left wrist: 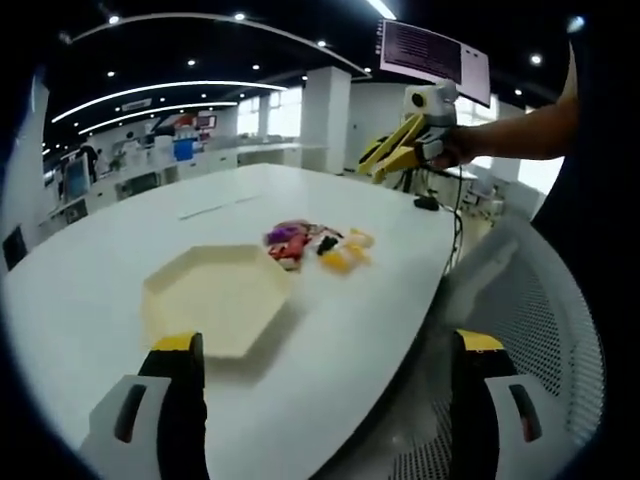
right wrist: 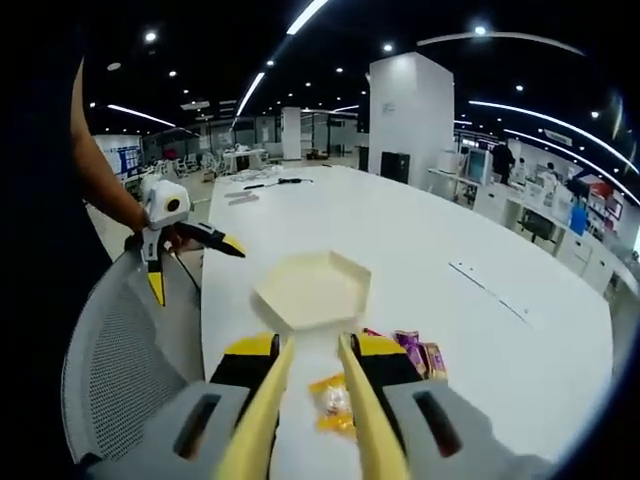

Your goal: Place the target food into the container with the food tongs after gripping and lifting it, then release it inside without dropping or visibly crushing the food.

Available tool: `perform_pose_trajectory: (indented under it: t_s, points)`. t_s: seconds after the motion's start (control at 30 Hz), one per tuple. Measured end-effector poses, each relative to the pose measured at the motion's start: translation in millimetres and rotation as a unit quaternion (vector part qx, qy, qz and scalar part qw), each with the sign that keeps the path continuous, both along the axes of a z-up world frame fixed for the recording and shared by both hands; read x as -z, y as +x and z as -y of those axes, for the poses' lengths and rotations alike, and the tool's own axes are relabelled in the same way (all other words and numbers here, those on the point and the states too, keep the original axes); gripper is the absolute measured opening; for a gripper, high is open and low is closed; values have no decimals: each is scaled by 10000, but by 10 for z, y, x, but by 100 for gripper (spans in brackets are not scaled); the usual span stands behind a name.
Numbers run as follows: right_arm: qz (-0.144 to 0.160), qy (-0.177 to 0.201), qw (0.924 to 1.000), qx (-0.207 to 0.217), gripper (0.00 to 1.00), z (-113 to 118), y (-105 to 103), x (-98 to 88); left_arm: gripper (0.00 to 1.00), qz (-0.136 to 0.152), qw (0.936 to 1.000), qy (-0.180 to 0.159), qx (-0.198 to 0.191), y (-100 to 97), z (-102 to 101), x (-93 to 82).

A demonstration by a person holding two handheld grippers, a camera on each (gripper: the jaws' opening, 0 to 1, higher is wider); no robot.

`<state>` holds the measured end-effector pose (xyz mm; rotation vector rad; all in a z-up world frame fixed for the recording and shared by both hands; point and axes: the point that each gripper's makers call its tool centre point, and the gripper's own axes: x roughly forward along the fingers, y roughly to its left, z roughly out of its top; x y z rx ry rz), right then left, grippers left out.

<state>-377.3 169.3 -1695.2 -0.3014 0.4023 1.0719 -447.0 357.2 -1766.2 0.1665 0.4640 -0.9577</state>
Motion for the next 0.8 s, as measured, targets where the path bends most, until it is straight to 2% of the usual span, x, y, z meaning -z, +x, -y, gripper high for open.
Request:
perform_pose_trajectory:
  t_s: [0.23,0.53,0.8]
  points:
    - [-104,-190,9997,-61,27,-4,11,201,99,-10,9999,-25,-97,25,-29,-3]
    - [-238,-382,9990,16,27,12,127,475,98,-61,9999,-5,-157,36,-46,15]
    - [-317,-561,9979,13,26,-20,116,715,97,-95,9998,24,-160,37,-53,34]
